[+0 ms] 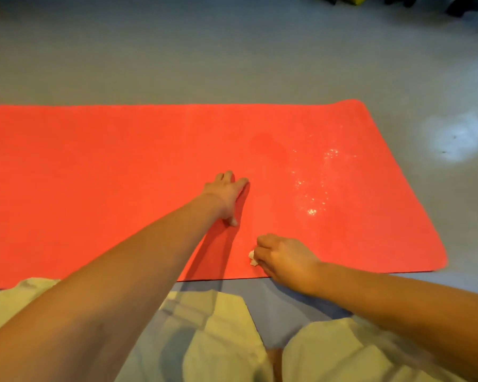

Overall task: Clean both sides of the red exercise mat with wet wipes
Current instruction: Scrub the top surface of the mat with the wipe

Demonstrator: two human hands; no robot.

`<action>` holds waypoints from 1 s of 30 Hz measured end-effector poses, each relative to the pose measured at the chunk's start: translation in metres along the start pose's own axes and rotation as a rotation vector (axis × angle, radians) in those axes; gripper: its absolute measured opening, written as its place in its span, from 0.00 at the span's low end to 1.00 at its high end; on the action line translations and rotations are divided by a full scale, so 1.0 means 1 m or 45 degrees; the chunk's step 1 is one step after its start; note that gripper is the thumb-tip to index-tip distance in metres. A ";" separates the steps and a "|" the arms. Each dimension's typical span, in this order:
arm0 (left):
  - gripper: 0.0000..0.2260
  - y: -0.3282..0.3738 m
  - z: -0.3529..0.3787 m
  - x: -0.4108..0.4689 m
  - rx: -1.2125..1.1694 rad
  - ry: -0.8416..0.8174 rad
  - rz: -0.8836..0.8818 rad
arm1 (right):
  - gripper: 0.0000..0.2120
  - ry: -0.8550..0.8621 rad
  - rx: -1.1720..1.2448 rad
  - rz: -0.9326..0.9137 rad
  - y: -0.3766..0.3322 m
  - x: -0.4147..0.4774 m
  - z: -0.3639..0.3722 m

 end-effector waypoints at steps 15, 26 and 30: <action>0.43 -0.018 -0.021 0.035 -0.047 0.017 0.021 | 0.06 0.115 -0.071 0.409 0.055 0.094 -0.033; 0.68 -0.032 -0.010 0.070 -0.027 -0.176 -0.014 | 0.09 0.170 -0.075 0.457 0.093 0.134 -0.043; 0.64 -0.035 -0.010 0.074 -0.034 -0.178 -0.004 | 0.10 0.204 -0.176 0.615 0.144 0.191 -0.062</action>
Point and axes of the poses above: each hand's wrist, its own x-axis towards the middle knuckle, its own z-axis out of the palm, y = z × x, the point moved 7 cm from there along x, towards the middle knuckle, and after that the axes turned 6 degrees about x, right-handed, at the moved point
